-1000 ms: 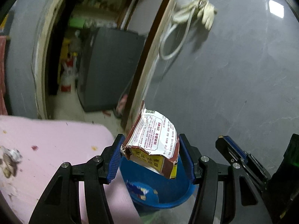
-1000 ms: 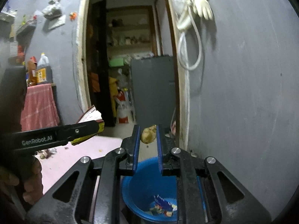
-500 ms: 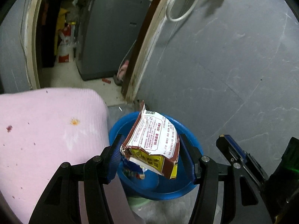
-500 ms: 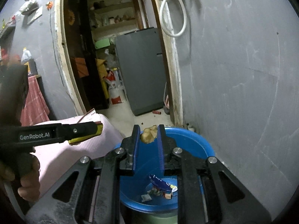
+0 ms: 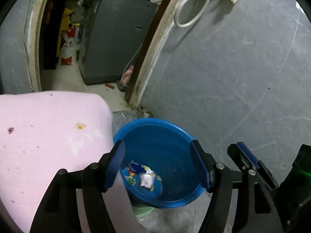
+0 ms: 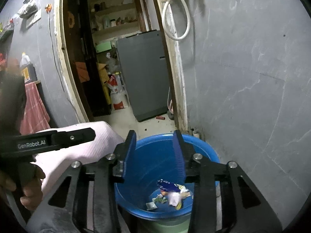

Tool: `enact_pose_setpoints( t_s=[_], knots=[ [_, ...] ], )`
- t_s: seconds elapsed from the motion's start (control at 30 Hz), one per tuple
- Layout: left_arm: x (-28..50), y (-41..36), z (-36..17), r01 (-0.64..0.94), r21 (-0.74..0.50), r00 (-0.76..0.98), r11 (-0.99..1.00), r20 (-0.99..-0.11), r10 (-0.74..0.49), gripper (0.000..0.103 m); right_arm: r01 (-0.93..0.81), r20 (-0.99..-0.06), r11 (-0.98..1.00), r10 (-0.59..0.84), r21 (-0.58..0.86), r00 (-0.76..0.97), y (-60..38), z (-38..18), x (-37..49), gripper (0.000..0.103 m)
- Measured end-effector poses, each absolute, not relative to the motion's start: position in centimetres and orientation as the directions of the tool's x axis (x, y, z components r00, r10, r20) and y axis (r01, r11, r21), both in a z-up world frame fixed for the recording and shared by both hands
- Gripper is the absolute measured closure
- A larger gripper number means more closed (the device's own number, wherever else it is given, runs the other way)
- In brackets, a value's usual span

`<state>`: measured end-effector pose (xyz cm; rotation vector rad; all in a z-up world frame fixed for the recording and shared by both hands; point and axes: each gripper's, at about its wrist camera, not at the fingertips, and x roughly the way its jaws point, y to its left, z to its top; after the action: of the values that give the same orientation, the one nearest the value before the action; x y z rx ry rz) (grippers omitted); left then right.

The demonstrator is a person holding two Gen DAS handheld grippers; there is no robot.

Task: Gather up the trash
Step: 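Open both tools over the blue bucket to drop the packet and lump, then move both tools back over the remaining trash on the table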

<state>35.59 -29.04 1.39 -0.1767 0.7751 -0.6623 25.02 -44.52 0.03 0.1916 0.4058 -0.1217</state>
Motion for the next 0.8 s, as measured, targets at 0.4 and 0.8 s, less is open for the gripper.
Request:
enact_pose_setpoints(
  t_s=[0.4, 0.8],
  knots=[
    [32.3, -21.4, 6.9, 0.443, -0.326, 0.716, 0.835, -0.432, -0.548, 0.009, 0.116, -0.243, 0.983, -0.079, 0.145, 0.967, -41.4, 5.8, 22.0, 0.02],
    [27.9, -12.0, 11.4, 0.327, -0.248, 0.875, 0.912, -0.286, -0.392, 0.002, -0.019, -0.109, 0.993, 0.032, 0.116, 0.993, -34.7, 10.0, 20.8, 0.0]
  ],
)
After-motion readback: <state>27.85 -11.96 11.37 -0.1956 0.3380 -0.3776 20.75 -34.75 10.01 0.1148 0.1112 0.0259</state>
